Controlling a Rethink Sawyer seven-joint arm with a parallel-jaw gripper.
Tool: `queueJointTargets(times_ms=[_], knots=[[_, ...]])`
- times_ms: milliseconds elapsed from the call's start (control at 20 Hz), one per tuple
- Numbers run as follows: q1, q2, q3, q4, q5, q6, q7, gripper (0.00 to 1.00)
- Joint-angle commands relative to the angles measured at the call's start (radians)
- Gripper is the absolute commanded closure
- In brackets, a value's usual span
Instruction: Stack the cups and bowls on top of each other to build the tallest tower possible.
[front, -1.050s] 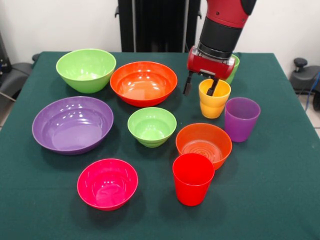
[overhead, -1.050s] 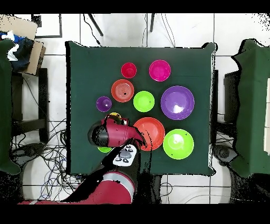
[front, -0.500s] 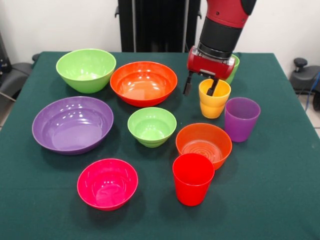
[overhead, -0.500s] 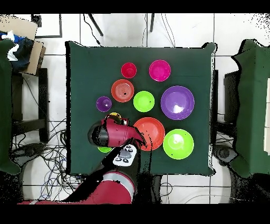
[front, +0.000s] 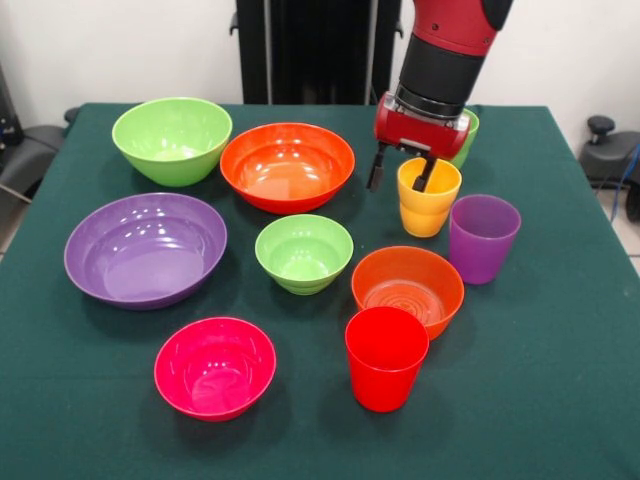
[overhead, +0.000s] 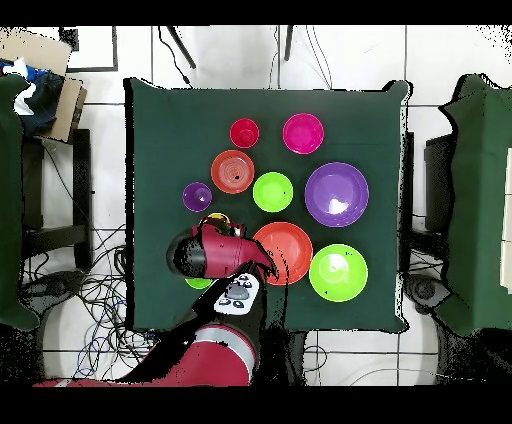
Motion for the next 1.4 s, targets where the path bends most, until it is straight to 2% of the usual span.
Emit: queueJointTargets(times_ms=[50,1000,1150,1400], knots=[[-0.014,-0.005,0.089,-0.042,0.025,0.036,0.145,1.00],[-0.019,-0.022,0.090,-0.025,0.013,0.032,0.139,1.00],[-0.035,-0.050,0.105,-0.006,0.005,0.050,0.128,1.00],[-0.078,-0.139,0.133,0.050,-0.013,0.117,0.096,1.00]])
